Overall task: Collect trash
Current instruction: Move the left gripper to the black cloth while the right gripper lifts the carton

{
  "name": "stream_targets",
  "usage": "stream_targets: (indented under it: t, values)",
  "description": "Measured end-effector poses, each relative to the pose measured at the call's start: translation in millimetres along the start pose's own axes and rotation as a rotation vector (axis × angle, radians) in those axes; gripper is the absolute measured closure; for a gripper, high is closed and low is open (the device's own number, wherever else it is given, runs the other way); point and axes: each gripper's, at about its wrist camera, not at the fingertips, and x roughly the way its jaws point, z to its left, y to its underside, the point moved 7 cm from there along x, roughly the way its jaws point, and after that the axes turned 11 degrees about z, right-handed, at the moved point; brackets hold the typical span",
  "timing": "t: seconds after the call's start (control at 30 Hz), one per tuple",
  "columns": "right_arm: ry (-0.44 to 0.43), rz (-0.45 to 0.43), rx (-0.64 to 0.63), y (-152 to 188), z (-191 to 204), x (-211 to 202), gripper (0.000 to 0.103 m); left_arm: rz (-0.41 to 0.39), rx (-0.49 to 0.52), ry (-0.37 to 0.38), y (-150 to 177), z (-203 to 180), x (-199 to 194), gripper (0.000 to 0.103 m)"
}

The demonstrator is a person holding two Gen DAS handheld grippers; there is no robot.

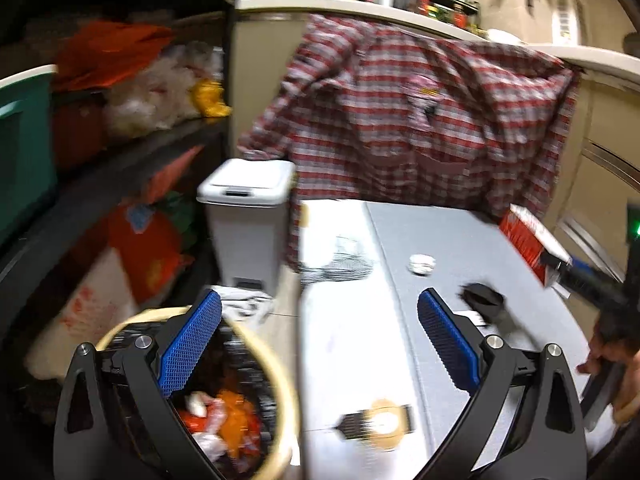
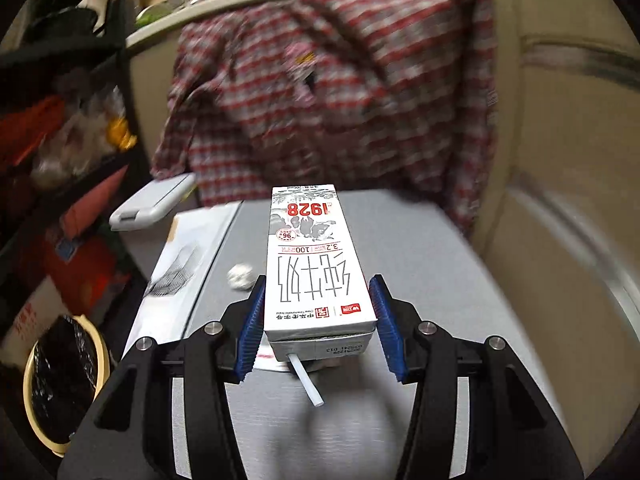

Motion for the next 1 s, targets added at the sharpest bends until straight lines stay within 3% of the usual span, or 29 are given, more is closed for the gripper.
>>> stream_targets:
  t: [0.23,0.37,0.53,0.9,0.97,1.0]
  values:
    - [0.059,-0.049,0.051,-9.2,-55.8,-33.8,0.052,0.000,0.148,0.106,2.7,-95.1,33.2,0.008]
    - [0.081,-0.038,0.158,-4.3,-94.1,-26.4,0.052,0.017,0.173,0.183,7.3,-147.3,59.8,0.008]
    - [0.069,-0.033,0.242,-6.6,-117.3,-19.8,0.052,0.049,0.178,0.200,16.8,-191.9,105.3,0.012]
    - [0.044,-0.030,0.196,-15.3,-108.1,-14.8,0.052,0.148,0.156,0.199,11.6,-216.5,174.2,0.018]
    - [0.039,-0.032,0.190,-16.2,-107.2,-15.0,0.052,0.194,0.149,0.210,14.1,-216.0,183.9,0.026]
    - [0.039,-0.033,0.189,-16.6,-107.4,-14.6,0.052,0.205,0.143,0.220,13.8,-215.6,185.8,0.035]
